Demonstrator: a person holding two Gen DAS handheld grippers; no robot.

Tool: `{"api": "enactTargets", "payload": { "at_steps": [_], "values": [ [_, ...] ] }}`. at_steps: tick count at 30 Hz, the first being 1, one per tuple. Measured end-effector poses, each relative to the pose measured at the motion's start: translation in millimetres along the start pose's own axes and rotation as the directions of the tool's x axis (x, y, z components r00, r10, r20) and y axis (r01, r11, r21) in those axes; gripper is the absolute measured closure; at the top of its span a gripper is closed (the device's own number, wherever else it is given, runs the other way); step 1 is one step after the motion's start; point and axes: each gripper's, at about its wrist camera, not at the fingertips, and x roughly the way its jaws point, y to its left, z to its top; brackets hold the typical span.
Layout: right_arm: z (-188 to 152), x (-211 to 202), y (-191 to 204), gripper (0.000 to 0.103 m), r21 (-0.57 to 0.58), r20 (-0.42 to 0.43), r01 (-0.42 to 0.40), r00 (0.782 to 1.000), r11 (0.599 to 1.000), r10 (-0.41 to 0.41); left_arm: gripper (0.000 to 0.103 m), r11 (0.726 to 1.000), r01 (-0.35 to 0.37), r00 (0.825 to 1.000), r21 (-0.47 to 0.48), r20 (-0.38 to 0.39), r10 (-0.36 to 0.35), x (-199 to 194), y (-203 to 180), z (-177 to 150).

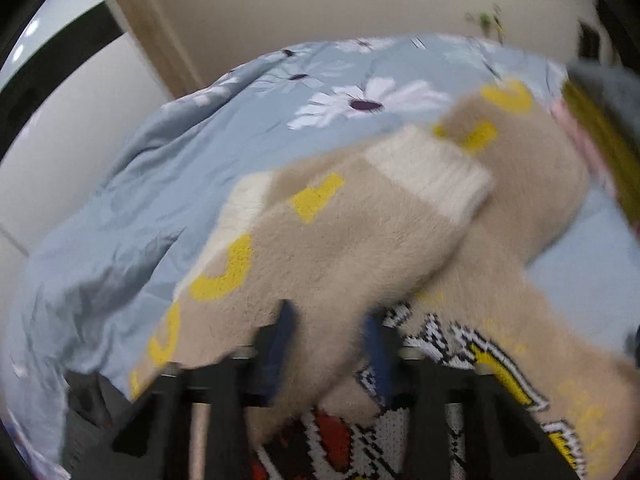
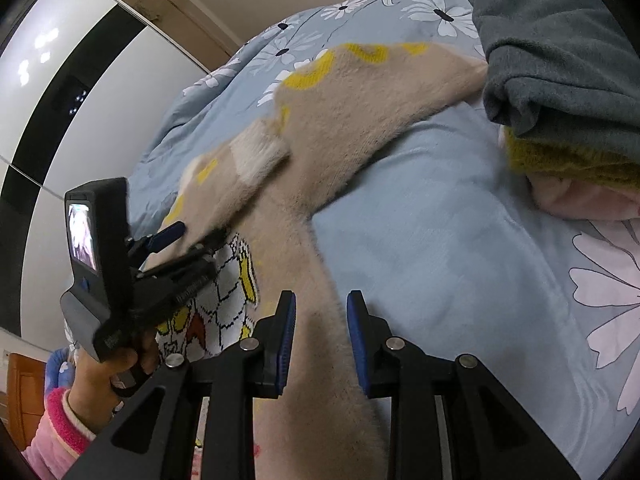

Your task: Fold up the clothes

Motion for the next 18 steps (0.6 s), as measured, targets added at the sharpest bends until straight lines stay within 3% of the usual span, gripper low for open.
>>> {"api": "enactTargets", "payload": {
  "at_steps": [3, 6, 9, 12, 15, 18],
  "values": [
    [1.8, -3.4, 0.0, 0.076, -0.003, 0.004, 0.007, 1.0, 1.0, -0.007, 0.092, 0.995, 0.001, 0.998, -0.095, 0.068, 0.006, -21.1, 23.4, 1.6],
    [4.9, -6.3, 0.9, 0.076, -0.011, 0.01, 0.009, 1.0, 1.0, -0.009, 0.092, 0.959, 0.064, 0.988, -0.277, 0.151, -0.022, -56.4, 74.7, -2.7],
    [5.6, -8.2, -0.7, 0.076, -0.014, 0.013, 0.008, 1.0, 1.0, -0.007, 0.092, 0.878, 0.1, 0.976, -0.468, 0.22, 0.006, -88.6, 143.8, -25.9],
    [4.4, -6.7, -1.8, 0.076, -0.009, 0.013, 0.003, 1.0, 1.0, -0.003, 0.092, 0.762, 0.068, 0.971, -0.644, 0.22, 0.099, -113.3, 208.2, -75.5],
    [4.9, -3.0, -0.1, 0.076, -0.003, 0.012, -0.003, 1.0, 1.0, 0.003, 0.092, 0.623, 0.061, 0.981, -0.78, 0.162, 0.107, -119.8, 253.2, -137.2],
    [10.5, -1.3, 5.3, 0.076, -0.008, 0.022, -0.002, 1.0, 1.0, 0.003, 0.092, 0.545, 0.014, 0.993, -0.838, 0.077, 0.093, -115.5, 269.6, -190.7]
  ]
}}
